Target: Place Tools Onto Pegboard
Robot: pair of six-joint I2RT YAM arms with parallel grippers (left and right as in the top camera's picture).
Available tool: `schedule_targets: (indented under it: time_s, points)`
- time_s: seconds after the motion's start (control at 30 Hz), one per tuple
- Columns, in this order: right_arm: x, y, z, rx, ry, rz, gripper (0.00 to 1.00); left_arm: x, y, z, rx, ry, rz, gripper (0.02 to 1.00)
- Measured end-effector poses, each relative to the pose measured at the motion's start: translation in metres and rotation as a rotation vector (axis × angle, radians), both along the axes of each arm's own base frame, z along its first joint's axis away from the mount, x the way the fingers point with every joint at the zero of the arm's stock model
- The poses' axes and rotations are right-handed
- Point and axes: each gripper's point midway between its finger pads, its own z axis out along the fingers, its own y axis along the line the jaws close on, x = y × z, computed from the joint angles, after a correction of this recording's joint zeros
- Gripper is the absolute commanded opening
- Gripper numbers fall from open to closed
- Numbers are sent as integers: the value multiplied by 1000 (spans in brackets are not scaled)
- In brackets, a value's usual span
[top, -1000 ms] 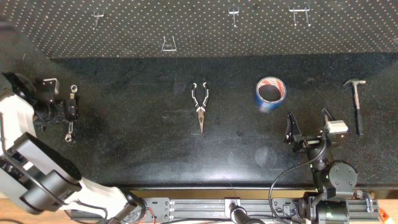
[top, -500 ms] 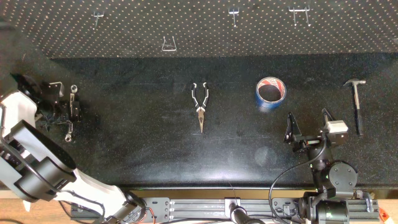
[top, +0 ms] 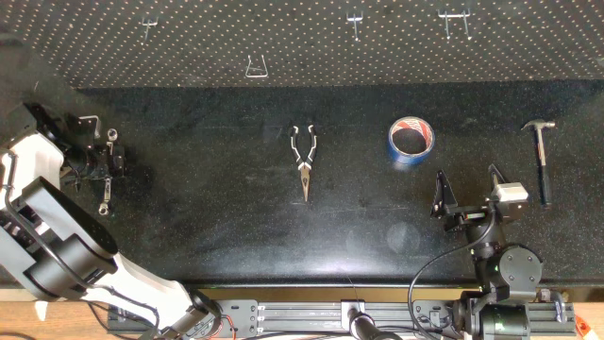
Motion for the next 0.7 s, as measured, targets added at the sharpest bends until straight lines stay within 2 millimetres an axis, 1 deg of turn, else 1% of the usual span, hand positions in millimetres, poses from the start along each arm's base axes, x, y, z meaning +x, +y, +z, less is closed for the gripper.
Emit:
schedule_targets:
  time_s: [0.27,0.4,0.7]
  points:
    - [0,0,0,0,0,0,972,2,1,0,1,-11,7,998]
    - [0,0,0,0,0,1,972,7,1,-1,-17,-28,30,996]
    - [0,0,0,0,0,0,974,12,-7,-3,-63,-56,33,996]
